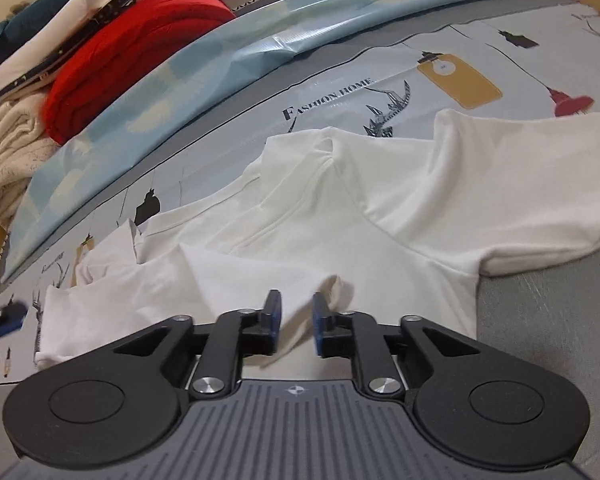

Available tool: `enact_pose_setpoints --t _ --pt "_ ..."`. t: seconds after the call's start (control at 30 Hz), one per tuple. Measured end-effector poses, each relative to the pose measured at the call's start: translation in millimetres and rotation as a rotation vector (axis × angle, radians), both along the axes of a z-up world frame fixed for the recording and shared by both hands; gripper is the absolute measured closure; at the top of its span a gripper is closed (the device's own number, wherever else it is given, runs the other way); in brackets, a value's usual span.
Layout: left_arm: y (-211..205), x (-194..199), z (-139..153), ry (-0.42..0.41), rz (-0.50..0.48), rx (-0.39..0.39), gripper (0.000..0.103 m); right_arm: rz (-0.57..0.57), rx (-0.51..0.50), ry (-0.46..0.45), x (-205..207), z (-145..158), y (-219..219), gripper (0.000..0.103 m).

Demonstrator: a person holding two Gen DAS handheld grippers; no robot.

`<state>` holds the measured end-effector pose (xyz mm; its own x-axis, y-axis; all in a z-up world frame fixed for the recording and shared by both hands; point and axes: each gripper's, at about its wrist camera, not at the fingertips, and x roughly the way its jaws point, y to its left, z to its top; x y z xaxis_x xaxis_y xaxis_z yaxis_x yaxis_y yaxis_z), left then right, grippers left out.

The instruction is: Fold small clothes

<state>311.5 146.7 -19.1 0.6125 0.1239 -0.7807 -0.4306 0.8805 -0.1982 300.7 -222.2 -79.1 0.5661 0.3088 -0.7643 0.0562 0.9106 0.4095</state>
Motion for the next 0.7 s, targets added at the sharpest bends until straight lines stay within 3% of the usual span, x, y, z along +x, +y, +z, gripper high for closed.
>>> enact_pose_setpoints --t 0.1,0.23,0.33,0.4,0.43,0.47,0.53,0.63,0.67,0.7 --pt "17.3 -0.9 5.5 -0.023 0.041 -0.045 0.078 0.052 -0.02 -0.002 7.6 -0.8 11.9 0.071" --pt "31.0 -7.6 12.6 -0.035 0.055 -0.054 0.075 0.228 -0.12 -0.057 5.9 2.4 46.3 0.053" --pt "48.1 -11.4 14.1 -0.039 0.079 -0.063 0.075 0.377 -0.215 -0.069 -1.4 -2.3 73.5 0.051" --pt "58.3 -11.1 12.8 -0.036 0.099 -0.06 0.075 0.434 -0.338 -0.053 -4.5 -12.5 87.1 0.055" --pt "63.9 -11.8 11.4 -0.034 0.109 -0.061 0.075 0.449 -0.403 -0.051 -5.2 -17.1 91.8 0.064" --pt "69.1 -11.7 8.3 -0.031 0.123 -0.065 0.075 0.46 -0.463 -0.061 -6.0 -20.6 95.1 0.085" --pt "74.7 -11.4 4.6 -0.022 0.139 -0.072 0.075 0.473 -0.525 -0.098 -5.2 -21.5 95.8 0.098" --pt "77.7 -10.6 2.2 -0.02 0.142 -0.078 0.075 0.452 -0.374 -0.157 1.0 -0.2 80.7 0.099" --pt "77.4 -9.8 1.7 -0.019 0.137 -0.077 0.075 0.431 -0.281 -0.163 5.2 9.9 72.1 0.099" --pt "77.0 -9.1 1.0 -0.019 0.132 -0.077 0.075 0.406 -0.116 -0.179 10.6 24.0 55.3 0.099"
